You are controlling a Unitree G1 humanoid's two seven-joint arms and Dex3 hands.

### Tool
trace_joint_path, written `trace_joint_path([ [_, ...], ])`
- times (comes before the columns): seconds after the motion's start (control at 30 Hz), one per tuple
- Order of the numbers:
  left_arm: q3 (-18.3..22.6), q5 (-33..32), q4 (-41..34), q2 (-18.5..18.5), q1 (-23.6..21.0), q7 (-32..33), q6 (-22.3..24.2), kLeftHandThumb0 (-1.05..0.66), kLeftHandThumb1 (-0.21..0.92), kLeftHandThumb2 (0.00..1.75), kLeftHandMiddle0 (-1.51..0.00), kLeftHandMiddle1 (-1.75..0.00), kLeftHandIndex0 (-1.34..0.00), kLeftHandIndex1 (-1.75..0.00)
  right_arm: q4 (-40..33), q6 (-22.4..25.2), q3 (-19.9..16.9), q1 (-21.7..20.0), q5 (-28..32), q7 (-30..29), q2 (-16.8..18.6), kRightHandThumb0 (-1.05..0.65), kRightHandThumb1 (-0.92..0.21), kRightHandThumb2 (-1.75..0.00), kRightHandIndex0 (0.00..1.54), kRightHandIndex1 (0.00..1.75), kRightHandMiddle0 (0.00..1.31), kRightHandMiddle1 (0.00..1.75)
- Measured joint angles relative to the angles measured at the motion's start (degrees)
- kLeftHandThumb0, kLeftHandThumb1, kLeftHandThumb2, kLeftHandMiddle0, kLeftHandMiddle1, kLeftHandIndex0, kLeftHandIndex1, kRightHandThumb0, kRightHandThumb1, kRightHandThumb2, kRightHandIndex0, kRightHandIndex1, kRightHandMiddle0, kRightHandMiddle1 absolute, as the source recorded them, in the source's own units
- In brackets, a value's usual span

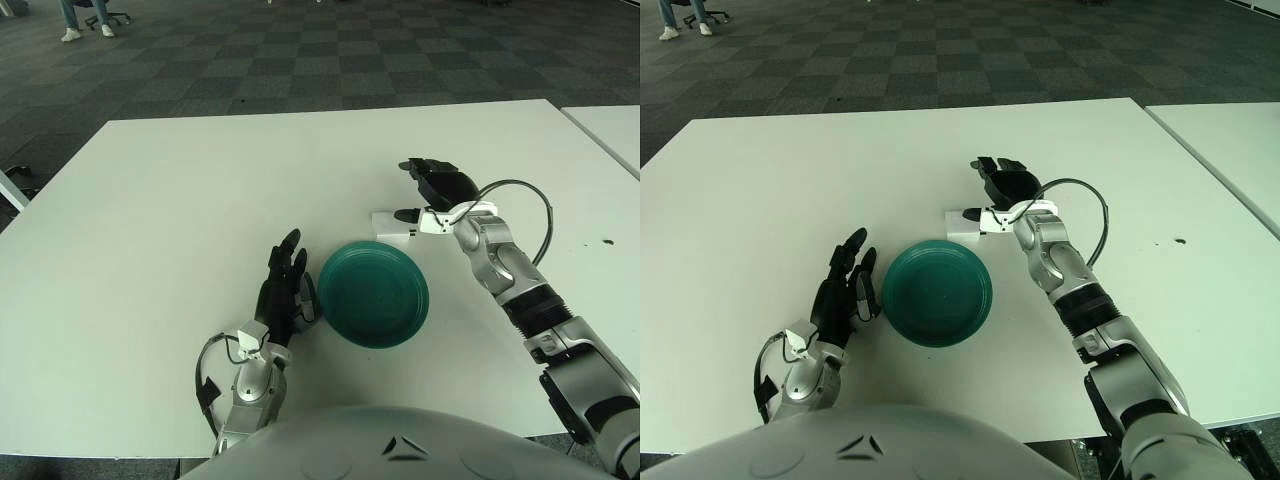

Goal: Put the charger into the plate.

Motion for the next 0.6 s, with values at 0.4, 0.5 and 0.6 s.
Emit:
trace_joint_path([
  [0.4,0.0,0.0,-0.7,0.0,0.2,0.8,0.8,-0.96,0.92,1.04,-0.33,0.0,0.0,-0.56,4.5,-3.6,2.0,-0.1,-1.7,-1.4,-0.5,-0.75,-0.92,-0.54,0.16,0.0,0.0,0.43],
  [0.5,0.0,0.1,-0.7,0.0,0.2,0.9,0.7,-0.97,0.92,1.05,-0.32,0.0,0.0,-0.54,7.2,-4.6,2.7,-0.3,-2.0,-2.6,-0.5,-0.75,-0.92,-0.57,0.15,0.0,0.0,0.41],
  [0.6,0.0,0.3,-0.5,0.0,0.2,0.9,0.5,-0.97,0.92,1.05,-0.32,0.0,0.0,-0.53,9.4,-5.6,3.1,-0.9,-2.0,-3.9,-0.4,-0.76,-0.92,-0.59,0.14,0.0,0.0,0.39],
])
